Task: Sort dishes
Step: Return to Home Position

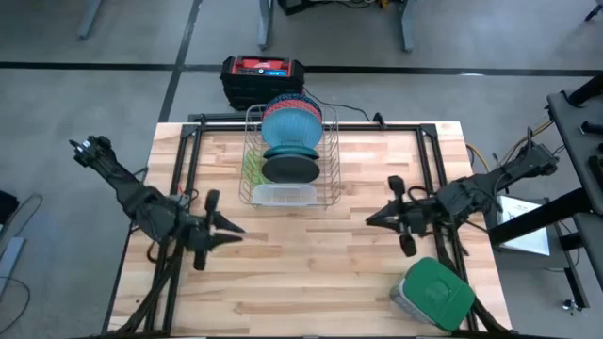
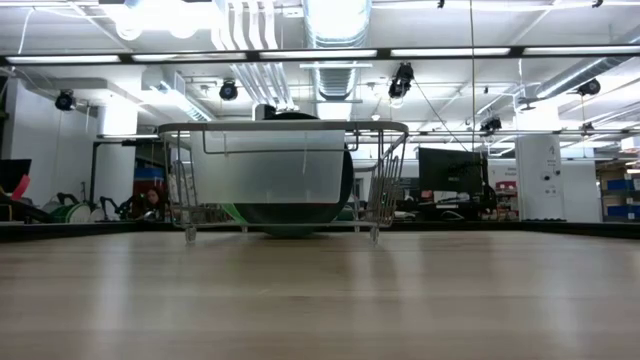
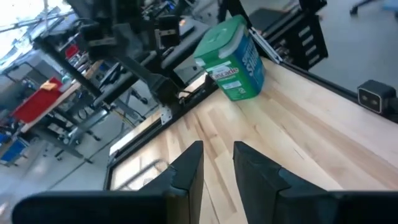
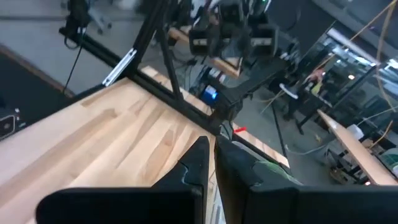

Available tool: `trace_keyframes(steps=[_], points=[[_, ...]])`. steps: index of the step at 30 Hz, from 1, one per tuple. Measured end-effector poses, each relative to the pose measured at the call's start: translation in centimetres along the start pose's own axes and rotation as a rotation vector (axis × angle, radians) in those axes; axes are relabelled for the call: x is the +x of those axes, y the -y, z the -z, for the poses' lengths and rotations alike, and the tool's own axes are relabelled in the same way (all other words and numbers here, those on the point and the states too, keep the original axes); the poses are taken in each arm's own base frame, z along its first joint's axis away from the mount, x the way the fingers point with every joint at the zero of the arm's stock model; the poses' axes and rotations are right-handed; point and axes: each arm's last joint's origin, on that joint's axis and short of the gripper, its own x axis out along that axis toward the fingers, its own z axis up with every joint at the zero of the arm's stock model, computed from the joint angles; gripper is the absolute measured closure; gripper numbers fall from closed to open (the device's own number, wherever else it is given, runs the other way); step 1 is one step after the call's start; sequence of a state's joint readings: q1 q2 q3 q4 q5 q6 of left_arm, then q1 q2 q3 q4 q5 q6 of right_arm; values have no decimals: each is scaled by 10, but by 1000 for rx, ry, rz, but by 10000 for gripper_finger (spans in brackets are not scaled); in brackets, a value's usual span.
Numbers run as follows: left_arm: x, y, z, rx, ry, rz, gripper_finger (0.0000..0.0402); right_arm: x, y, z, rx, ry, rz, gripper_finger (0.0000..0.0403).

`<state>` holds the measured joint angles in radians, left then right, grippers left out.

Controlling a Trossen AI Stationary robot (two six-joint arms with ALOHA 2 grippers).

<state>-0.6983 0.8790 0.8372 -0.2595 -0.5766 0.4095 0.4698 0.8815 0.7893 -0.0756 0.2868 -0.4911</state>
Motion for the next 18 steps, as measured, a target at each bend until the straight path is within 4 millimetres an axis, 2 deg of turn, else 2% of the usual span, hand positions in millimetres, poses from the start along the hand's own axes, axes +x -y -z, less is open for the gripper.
trace_keyframes(steps=[3,9,14,18], points=[[-17,-2,24,-70,19,-21,325,-12,-6,18,29,24,14,385],[-37,1,69,-138,81,-109,326,-26,-16,47,33,90,50,385],[-52,-1,97,-163,138,-238,326,-40,-21,65,25,209,93,385],[-63,-4,111,-191,191,-290,326,-49,-22,80,20,303,148,385]])
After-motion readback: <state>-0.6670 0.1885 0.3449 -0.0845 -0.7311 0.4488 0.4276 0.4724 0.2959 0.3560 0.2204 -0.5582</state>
